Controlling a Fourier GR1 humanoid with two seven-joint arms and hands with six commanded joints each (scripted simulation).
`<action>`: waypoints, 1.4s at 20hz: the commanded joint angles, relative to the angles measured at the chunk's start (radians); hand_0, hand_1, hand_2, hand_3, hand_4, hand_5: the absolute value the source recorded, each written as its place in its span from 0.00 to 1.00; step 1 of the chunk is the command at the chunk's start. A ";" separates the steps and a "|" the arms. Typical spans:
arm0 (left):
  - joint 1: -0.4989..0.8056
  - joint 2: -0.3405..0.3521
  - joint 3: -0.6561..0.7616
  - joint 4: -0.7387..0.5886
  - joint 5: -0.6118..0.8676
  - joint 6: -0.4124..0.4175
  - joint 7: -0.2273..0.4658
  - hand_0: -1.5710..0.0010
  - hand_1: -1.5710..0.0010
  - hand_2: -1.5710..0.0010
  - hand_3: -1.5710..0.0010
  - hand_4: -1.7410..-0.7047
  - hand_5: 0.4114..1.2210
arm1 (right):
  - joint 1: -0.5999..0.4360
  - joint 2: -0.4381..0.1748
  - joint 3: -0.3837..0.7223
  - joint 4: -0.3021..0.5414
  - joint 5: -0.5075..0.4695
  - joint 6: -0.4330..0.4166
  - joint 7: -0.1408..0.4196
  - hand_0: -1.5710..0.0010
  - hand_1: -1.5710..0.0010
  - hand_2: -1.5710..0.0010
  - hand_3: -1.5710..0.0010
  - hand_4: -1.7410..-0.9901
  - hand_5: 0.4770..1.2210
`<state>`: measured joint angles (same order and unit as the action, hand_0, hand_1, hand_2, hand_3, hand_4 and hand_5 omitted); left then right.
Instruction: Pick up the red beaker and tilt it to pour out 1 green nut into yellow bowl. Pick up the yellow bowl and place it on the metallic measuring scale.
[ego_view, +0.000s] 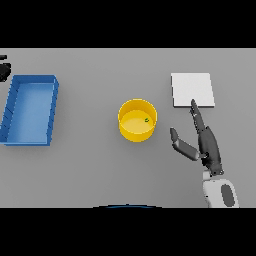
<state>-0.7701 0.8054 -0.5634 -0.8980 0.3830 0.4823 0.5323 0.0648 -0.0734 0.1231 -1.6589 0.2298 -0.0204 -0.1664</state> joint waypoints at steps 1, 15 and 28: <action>0.021 0.004 -0.011 -0.024 0.007 0.021 0.016 0.00 0.00 0.00 0.11 0.00 1.00 | 0.006 -0.004 -0.002 -0.005 -0.010 0.008 -0.013 1.00 1.00 1.00 1.00 0.72 0.29; 0.188 0.162 -0.111 -0.296 0.183 -0.218 -0.053 0.59 0.64 0.66 0.71 0.89 0.32 | 0.019 0.000 0.009 -0.021 -0.004 0.006 -0.011 1.00 1.00 1.00 1.00 0.79 0.27; 0.152 0.109 -0.140 -0.221 0.076 -0.138 -0.140 0.98 0.98 0.98 0.98 0.99 0.33 | -0.011 -0.035 0.064 -0.033 0.103 0.013 0.043 1.00 1.00 1.00 1.00 0.81 0.30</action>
<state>-0.6187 0.9139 -0.7030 -1.1189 0.4595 0.3440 0.3928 0.0530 -0.1083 0.1873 -1.6924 0.3330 -0.0075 -0.1235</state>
